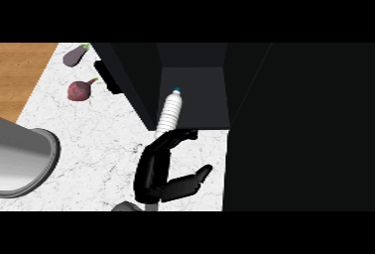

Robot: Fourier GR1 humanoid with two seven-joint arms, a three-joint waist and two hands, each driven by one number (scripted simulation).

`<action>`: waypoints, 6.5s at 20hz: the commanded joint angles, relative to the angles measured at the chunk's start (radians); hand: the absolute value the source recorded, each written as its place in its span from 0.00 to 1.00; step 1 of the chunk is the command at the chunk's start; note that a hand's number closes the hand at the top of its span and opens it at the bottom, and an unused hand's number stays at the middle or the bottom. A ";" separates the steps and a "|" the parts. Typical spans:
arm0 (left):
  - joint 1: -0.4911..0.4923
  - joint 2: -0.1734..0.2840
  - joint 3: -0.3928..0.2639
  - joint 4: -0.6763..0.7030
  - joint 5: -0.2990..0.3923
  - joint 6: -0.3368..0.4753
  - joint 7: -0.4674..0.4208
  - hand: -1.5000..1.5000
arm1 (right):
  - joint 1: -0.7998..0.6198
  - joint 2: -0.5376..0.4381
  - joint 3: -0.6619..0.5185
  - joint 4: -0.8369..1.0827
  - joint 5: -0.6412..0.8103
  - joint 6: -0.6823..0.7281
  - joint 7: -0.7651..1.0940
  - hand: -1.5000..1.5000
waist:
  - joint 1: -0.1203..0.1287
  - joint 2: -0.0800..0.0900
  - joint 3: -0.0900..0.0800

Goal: Pick up the bottled water, place it into the cabinet and close the cabinet

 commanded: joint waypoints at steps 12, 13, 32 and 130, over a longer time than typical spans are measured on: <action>0.276 0.293 0.038 -0.289 0.058 -0.171 0.004 1.00 | 0.081 -0.071 0.111 -0.222 0.086 0.134 0.114 1.00 | 0.008 -0.004 -0.002; 0.280 0.304 0.048 -0.325 0.064 -0.161 0.033 1.00 | 0.054 -0.101 0.079 -0.198 0.044 0.143 0.113 1.00 | 0.012 -0.002 -0.001; 0.468 0.584 0.442 -0.436 0.356 -0.408 -0.023 0.00 | -0.005 -0.111 0.341 -0.336 0.195 0.201 0.129 1.00 | 0.012 -0.017 -0.010; 0.798 0.603 1.022 -0.299 0.586 -1.070 0.048 0.00 | -1.944 0.357 0.431 1.274 0.125 -0.292 0.427 0.00 | 0.048 0.010 0.000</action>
